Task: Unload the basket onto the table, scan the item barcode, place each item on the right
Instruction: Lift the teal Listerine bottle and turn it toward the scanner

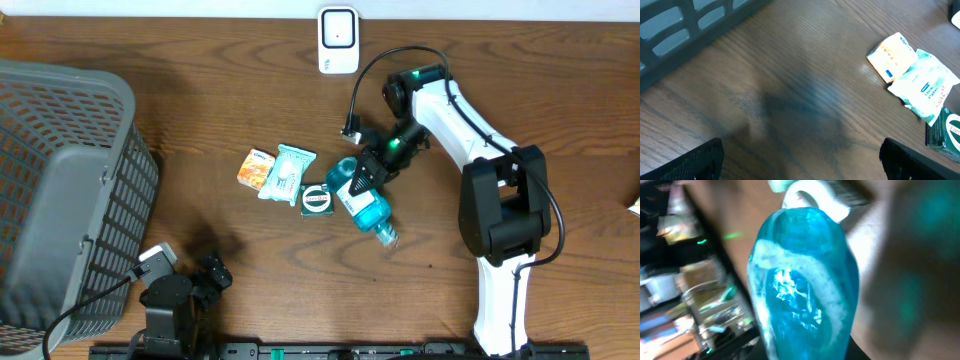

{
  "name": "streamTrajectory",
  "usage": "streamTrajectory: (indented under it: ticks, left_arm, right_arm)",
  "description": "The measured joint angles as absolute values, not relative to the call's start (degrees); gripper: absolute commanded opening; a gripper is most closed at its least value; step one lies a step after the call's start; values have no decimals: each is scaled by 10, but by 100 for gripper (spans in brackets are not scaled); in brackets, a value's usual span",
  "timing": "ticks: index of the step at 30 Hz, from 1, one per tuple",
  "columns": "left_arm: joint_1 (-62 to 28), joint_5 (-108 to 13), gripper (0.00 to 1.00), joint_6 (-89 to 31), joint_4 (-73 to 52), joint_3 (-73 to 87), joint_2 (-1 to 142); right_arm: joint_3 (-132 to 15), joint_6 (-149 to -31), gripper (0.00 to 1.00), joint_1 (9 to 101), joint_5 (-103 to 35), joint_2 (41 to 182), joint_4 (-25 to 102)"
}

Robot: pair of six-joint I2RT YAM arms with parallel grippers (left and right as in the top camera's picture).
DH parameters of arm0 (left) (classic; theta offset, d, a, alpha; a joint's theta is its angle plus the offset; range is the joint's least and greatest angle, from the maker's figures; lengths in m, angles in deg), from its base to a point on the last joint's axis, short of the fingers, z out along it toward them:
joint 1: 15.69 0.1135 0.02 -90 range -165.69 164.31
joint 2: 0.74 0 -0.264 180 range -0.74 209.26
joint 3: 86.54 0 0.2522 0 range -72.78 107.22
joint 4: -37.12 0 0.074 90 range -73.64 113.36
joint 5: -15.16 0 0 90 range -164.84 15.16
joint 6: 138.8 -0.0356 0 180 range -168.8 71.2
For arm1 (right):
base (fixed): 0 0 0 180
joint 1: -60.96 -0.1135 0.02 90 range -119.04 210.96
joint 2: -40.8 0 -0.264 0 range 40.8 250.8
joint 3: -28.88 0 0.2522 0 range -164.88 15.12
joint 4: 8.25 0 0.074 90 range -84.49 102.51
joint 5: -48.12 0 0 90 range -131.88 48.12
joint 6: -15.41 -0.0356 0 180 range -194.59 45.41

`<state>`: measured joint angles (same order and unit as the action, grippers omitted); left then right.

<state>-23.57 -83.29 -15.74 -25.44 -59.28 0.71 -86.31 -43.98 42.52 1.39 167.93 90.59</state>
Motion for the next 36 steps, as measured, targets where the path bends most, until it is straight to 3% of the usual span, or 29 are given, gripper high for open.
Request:
streamTrajectory:
  ticks: [5,9,36]
  left_arm:
    - [-236,-833,98,-157,-254,-593,7]
    - [-236,-833,98,-157,-254,-593,7]
    - [-236,-833,98,-157,-254,-593,7]
  right_arm:
    - [-865,-320,1,426,101,1679,1014]
    - [-865,-260,1,426,135,1679,1025]
    - [-865,-234,1,406,134,1679,1025]
